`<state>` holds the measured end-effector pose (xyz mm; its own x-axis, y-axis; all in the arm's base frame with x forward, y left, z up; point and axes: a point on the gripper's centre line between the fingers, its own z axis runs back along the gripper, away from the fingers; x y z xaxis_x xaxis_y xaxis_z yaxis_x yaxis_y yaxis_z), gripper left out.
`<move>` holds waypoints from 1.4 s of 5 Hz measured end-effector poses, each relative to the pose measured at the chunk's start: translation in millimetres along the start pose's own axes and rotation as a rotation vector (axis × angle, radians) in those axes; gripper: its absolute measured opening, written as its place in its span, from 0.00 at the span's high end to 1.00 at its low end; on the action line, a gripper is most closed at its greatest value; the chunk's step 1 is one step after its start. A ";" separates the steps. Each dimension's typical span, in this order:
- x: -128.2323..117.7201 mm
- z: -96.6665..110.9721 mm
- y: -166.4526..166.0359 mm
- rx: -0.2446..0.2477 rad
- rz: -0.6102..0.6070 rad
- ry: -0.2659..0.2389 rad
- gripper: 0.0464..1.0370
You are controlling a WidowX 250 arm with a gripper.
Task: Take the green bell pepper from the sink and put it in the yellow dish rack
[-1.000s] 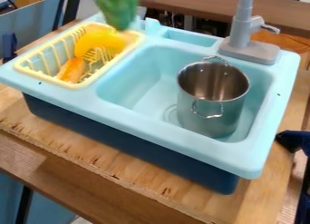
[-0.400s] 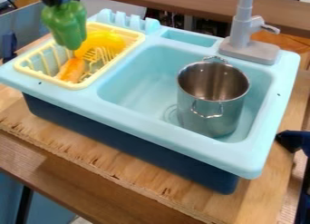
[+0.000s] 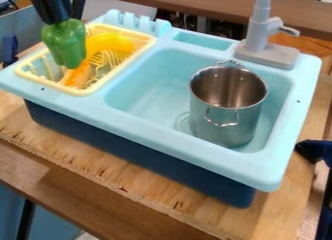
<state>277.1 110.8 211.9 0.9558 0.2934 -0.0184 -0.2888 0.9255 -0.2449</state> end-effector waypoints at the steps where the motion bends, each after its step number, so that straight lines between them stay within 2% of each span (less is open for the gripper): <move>1: 6.8 -10.1 4.4 -0.010 0.010 0.013 0.95; 5: 39.4 -63.6 22.5 -0.099 0.071 0.056 0.95; 7: 47.3 -68.4 9.1 -0.136 0.078 0.044 0.92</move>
<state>323.5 116.7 142.5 0.9330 0.3497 -0.0846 -0.3553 0.8584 -0.3700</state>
